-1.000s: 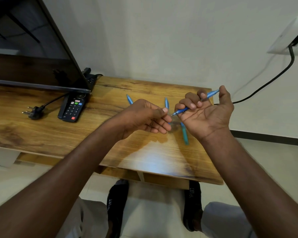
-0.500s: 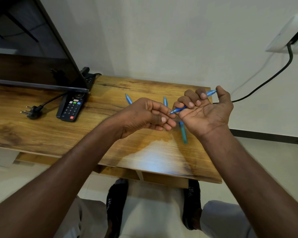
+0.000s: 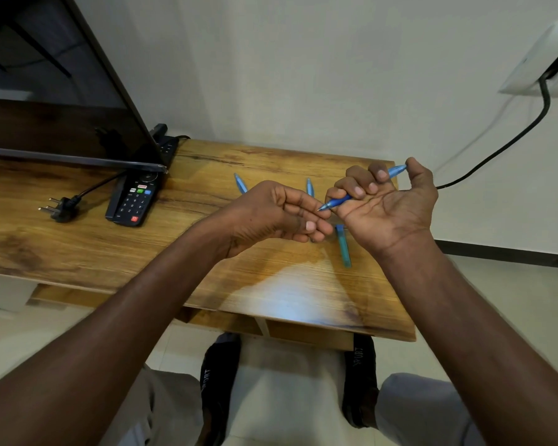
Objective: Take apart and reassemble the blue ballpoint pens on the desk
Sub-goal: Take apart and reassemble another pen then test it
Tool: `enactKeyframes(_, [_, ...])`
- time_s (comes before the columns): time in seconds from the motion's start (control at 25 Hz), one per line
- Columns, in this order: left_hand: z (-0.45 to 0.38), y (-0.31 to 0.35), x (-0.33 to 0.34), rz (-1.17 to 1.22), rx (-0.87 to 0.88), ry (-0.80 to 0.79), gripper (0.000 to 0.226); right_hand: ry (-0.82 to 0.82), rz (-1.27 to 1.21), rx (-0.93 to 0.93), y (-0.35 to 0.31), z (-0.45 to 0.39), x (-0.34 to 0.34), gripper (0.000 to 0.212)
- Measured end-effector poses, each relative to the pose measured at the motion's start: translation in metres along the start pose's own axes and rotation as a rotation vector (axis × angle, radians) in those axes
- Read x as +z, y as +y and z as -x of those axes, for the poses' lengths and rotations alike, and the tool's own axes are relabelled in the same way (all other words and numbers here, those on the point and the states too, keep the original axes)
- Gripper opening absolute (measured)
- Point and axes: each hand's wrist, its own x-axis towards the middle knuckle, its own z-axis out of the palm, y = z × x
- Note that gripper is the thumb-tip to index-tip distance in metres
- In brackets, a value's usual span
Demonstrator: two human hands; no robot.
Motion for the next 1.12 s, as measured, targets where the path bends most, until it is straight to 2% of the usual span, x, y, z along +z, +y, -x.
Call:
enactKeyframes(0.16, [0.0,-0.0001,0.0009,-0.021,0.006,0.005,0.031,-0.004,0.013,0.02,0.0007,0.0007,0.0005,0.062])
enactKeyframes(0.32, [-0.0006,0.0002,0.0011,-0.038,0.019,0.016,0.03,-0.016,0.025,0.022,-0.0008,0.0004,0.0013,0.054])
enactKeyframes(0.48, [-0.0003,0.0003,0.0019,-0.061,0.024,0.019,0.029,0.007,0.024,0.019,0.0001,0.0006,0.0021,0.064])
enactKeyframes(0.68, [0.0001,-0.0002,0.0019,-0.082,0.03,0.023,0.028,0.009,0.047,0.028,0.0004,0.0016,0.0025,0.059])
enactKeyframes(0.84, [-0.0002,-0.0011,0.0037,-0.119,0.032,0.035,0.028,0.028,0.063,0.023,0.0013,0.0025,0.0033,0.072])
enactKeyframes(1.04, [-0.0011,-0.0015,0.0046,-0.153,0.026,0.035,0.027,0.042,0.101,0.039,-0.0005,0.0023,0.0014,0.058])
enactKeyframes(1.12, [-0.0007,-0.0016,0.0045,-0.158,0.027,0.037,0.026,0.032,0.1,0.049,0.0001,0.0038,0.0022,0.063])
